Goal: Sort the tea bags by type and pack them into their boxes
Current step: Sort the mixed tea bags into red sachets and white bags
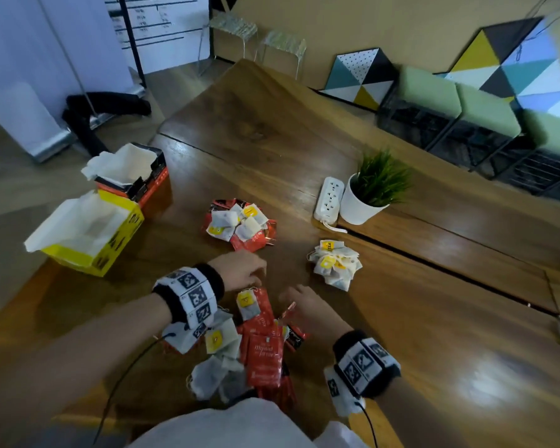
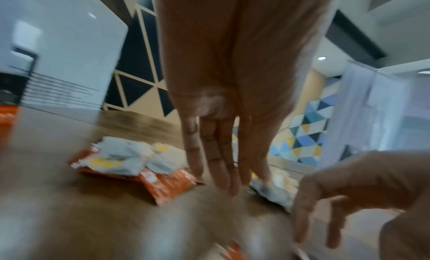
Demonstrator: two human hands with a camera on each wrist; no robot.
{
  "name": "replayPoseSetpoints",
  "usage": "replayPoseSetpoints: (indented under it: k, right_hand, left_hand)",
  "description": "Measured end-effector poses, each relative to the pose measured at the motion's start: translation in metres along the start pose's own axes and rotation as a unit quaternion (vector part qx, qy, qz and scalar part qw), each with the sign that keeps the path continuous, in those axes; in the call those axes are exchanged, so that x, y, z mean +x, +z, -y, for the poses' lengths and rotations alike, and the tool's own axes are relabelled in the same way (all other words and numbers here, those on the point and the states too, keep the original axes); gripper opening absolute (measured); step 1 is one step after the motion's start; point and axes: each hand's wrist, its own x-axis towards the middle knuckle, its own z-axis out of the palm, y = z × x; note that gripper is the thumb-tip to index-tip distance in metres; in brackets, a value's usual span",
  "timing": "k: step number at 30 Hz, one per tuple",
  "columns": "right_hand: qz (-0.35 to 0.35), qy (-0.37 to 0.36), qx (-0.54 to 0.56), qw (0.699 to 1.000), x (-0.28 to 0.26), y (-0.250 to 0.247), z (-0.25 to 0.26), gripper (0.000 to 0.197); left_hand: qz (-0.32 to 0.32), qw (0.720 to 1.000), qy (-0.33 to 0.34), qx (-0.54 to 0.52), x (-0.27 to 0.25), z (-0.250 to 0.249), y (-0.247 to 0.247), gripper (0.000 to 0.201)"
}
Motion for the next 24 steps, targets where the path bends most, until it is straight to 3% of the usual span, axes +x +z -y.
replayPoseSetpoints:
  k: [3, 6, 9, 14, 18, 22, 24]
  right_hand:
    - [-0.005, 0.012, -0.028, 1.000, -0.026, 0.023, -0.001, 0.072]
    - [-0.008, 0.068, -0.003, 0.998, -0.035, 0.038, -0.003, 0.103]
    - [-0.009, 0.107, 0.030, 0.994, -0.032, 0.050, -0.003, 0.113]
    - [-0.109, 0.109, 0.035, 0.987, -0.032, 0.068, 0.005, 0.095]
    - [-0.153, 0.130, 0.089, 0.976, -0.032, 0.070, -0.009, 0.080]
    - [-0.163, 0.130, 0.183, 0.961, -0.037, 0.068, -0.025, 0.052]
    - [-0.167, 0.128, 0.245, 0.946, -0.044, 0.062, -0.028, 0.044]
  left_hand:
    - [0.093, 0.995, -0.003, 0.043, -0.012, -0.023, 0.035, 0.054]
    - [0.099, 0.988, -0.008, 0.118, -0.018, -0.030, 0.067, 0.086]
    - [0.078, 0.984, -0.025, 0.158, -0.018, -0.033, 0.081, 0.096]
    - [-0.001, 0.989, -0.045, 0.139, -0.018, -0.033, 0.092, 0.071]
    - [0.017, 0.994, -0.056, 0.088, -0.018, -0.031, 0.090, 0.058]
    - [0.031, 0.998, -0.045, 0.026, -0.016, -0.027, 0.082, 0.038]
    - [0.036, 0.998, -0.042, -0.005, -0.018, -0.026, 0.075, 0.038]
